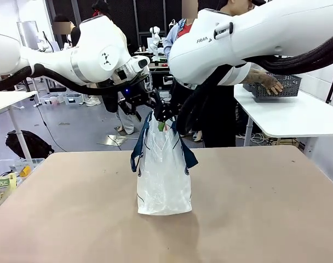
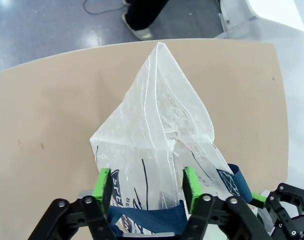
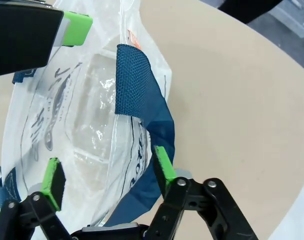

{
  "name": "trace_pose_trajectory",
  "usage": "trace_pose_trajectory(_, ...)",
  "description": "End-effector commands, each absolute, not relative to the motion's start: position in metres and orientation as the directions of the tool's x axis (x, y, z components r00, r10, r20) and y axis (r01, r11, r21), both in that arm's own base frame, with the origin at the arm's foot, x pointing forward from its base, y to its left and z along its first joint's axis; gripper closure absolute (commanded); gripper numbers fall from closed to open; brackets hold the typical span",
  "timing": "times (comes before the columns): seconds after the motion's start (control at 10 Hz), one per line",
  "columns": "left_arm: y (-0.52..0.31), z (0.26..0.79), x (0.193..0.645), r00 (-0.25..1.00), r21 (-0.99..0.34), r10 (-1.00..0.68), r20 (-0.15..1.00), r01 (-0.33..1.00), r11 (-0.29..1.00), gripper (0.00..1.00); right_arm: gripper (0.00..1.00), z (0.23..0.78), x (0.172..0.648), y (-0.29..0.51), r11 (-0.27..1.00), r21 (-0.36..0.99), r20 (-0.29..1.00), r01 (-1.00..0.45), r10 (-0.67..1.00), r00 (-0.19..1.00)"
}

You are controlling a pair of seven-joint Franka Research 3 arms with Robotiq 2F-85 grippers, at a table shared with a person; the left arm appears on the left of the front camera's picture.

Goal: Transfer purchased items from the store into the shopping bag.
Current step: Open the Reusable shopping bag in the center of the table.

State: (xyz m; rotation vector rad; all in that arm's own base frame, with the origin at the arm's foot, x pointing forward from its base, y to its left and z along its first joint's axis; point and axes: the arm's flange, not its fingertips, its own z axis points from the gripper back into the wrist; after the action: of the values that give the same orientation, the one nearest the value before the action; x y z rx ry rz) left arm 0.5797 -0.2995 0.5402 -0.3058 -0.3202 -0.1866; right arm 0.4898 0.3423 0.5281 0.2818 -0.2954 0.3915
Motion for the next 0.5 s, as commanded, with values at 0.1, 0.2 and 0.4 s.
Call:
trace_pose_trajectory(0.1,-0.3025,0.5439,0.5859,0.936,-0.241,-0.147,0.321,0.23,0.943,0.97,0.82,0.5286,0.4934,0.3479,0.898,0.19,0.327,-0.396,0.323,0.888)
trace_pose_trajectory(0.2,-0.3026,0.5439,0.5859,0.937,-0.242,-0.145,0.319,0.228,0.943,1.0,1.0,0.529,0.4931,0.3476,0.9,0.187,0.326,-0.394,0.322,0.889)
trace_pose_trajectory(0.4,-0.303,0.5443,0.586,0.939,-0.236,-0.141,0.313,0.221,0.946,1.0,1.0,0.5296,0.4935,0.3454,0.907,0.179,0.323,-0.38,0.311,0.894)
